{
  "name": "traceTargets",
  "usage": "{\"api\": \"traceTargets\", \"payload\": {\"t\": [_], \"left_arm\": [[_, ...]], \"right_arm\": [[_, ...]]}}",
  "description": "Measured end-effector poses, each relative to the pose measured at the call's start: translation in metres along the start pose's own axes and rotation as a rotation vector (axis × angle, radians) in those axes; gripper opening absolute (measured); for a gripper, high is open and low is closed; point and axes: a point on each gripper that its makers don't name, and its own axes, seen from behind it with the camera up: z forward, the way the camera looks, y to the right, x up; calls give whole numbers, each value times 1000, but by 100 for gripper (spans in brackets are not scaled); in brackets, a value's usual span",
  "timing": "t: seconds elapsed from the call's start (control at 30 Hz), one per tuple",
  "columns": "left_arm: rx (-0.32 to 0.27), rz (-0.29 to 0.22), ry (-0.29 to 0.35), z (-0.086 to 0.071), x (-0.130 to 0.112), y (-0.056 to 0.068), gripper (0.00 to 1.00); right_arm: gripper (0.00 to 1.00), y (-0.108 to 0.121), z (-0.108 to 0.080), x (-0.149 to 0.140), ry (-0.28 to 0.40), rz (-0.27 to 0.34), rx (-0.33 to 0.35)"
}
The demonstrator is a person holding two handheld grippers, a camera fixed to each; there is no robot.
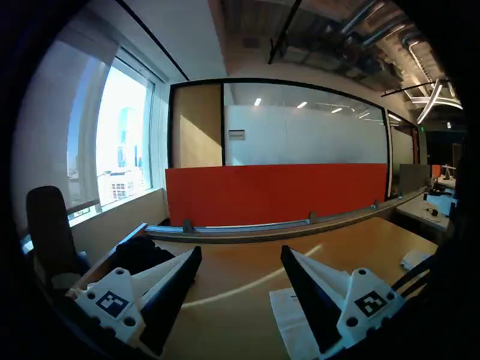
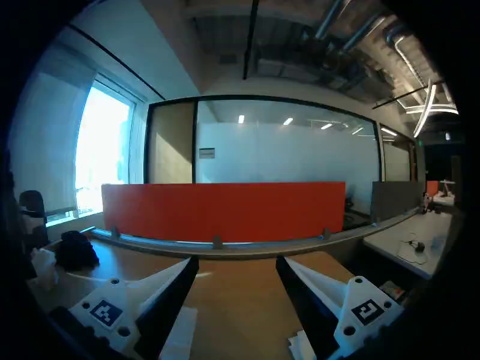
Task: Fold towel
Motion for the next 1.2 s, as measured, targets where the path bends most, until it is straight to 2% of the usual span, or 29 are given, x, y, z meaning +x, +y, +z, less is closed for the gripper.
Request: {"api": "traceTargets", "payload": {"t": [0.17, 0.37, 0.53, 0.77, 0.87, 1.2], "left_arm": [[-46, 13, -39, 6, -8, 12, 98], [-116, 43, -95, 9, -18, 24, 98], [-193, 66, -140, 8, -25, 38, 98], [-303, 124, -212, 6, -44, 59, 98], [-328, 137, -240, 6, -55, 64, 98], [-386, 133, -304, 3, -79, 75, 98]], "right_arm": [[100, -17, 0, 1, -37, -27, 73], [100, -35, 1, -10, -122, -68, 177], [100, -50, -3, -21, -182, -121, 262], [100, -74, -10, -40, -278, -199, 398], [100, -80, -12, -47, -311, -224, 434], [100, -97, -22, -74, -404, -265, 528]]}}
